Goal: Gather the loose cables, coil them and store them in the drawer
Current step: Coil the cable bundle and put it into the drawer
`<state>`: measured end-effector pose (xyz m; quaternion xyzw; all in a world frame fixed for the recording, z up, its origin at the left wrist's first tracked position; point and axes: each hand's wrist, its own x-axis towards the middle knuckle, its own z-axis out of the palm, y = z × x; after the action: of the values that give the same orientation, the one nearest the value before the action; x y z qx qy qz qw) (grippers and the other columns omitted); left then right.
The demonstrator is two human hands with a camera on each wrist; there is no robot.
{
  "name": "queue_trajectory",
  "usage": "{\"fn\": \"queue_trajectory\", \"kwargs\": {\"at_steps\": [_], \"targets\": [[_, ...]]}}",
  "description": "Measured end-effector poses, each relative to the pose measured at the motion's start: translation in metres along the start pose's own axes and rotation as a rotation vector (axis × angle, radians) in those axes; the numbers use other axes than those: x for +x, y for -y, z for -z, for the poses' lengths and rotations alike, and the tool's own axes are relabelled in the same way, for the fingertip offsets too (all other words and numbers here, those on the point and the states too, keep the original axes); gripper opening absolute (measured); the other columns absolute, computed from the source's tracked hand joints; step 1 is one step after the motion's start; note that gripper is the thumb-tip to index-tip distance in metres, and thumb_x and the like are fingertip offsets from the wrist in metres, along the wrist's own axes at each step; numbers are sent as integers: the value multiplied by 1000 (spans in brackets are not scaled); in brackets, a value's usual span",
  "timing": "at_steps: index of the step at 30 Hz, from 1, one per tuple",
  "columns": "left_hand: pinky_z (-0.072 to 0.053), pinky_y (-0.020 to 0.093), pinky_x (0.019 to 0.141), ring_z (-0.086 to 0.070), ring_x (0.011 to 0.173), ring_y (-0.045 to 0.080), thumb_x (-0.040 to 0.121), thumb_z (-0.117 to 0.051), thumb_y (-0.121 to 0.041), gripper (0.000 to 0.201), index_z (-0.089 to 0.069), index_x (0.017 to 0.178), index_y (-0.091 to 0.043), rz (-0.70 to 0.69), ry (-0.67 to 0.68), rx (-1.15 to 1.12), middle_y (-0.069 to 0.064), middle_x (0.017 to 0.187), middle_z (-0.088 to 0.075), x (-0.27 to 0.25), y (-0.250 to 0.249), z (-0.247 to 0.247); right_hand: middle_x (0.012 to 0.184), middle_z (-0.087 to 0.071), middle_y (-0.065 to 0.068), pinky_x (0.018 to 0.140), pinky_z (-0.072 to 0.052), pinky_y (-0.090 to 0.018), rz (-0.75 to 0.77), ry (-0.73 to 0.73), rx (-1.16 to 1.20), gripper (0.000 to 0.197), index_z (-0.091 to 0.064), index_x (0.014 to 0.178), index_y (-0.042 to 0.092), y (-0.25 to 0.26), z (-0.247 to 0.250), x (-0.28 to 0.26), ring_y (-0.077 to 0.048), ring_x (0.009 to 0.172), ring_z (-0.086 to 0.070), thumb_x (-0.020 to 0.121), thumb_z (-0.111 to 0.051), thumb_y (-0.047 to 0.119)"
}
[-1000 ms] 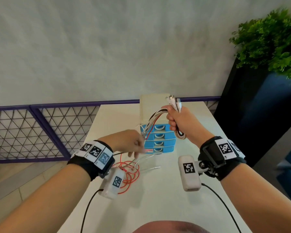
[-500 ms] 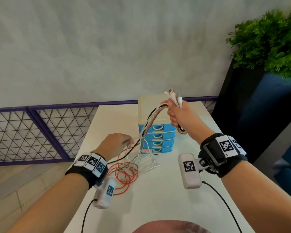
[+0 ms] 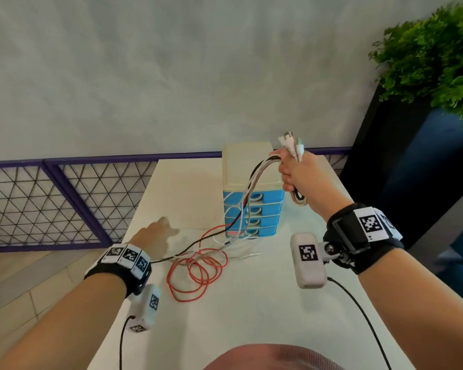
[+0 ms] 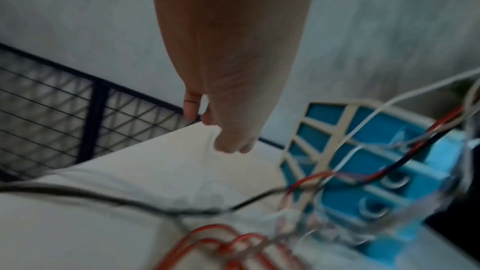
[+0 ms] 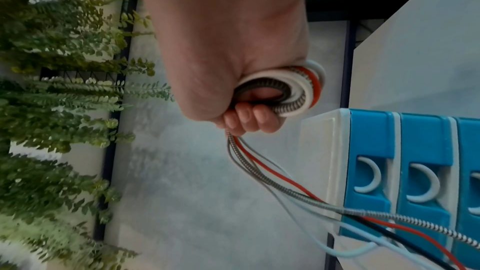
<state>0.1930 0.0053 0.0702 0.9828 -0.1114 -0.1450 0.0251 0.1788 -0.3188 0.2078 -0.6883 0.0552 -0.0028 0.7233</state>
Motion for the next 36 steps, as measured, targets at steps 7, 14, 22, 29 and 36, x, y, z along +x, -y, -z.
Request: {"fn": "queue_trajectory", "kwargs": {"at_steps": [7, 14, 22, 29, 36], "targets": [[-42, 29, 97, -54, 107, 13, 101, -31, -39, 41, -59, 116, -13, -336, -520, -729, 3, 117, -59, 4, -106, 77, 58, -34, 2, 40, -31, -19, 11, 258, -255, 24, -59, 104, 5, -13, -32, -14, -7, 42, -30, 102, -43, 24], [-47, 30, 50, -46, 40, 6, 97, -46, -37, 29, -57, 83, -14, -455, -115, -986, -10, 49, -48, -11, -143, 99, 58, -57, 1, 46, -43, -23, 68, 359, -229, 29, -58, 120, 7, -10, -19, -15, -11, 46, -45, 104, -39, 24], [-43, 20, 47, -45, 46, 6, 93, -54, -35, 29, -45, 106, -11, -434, -180, -935, -8, 64, -57, -16, -142, 97, 70, -54, -12, 54, -42, -30, 55, 483, -224, 45, -27, 144, 40, -24, -4, -16, -12, 49, -40, 104, -39, 26], [-45, 23, 54, -49, 57, 11, 86, -62, -37, 63, -26, 138, -30, -435, -89, -951, 12, 86, -59, -17, -137, 94, 85, -43, -20, 48, -37, -26, -78, 579, -182, 61, -9, 151, 43, -26, 2, -14, -12, 45, -35, 103, -41, 24], [-43, 16, 51, -50, 52, -1, 91, -59, -24, 31, -48, 117, -13, -507, 40, -937, -2, 80, -63, -21, -135, 100, 76, -62, -12, 47, -33, -25, -78, 683, -142, 23, -44, 124, 14, -22, 0, -24, -12, 43, -35, 104, -37, 22]]}}
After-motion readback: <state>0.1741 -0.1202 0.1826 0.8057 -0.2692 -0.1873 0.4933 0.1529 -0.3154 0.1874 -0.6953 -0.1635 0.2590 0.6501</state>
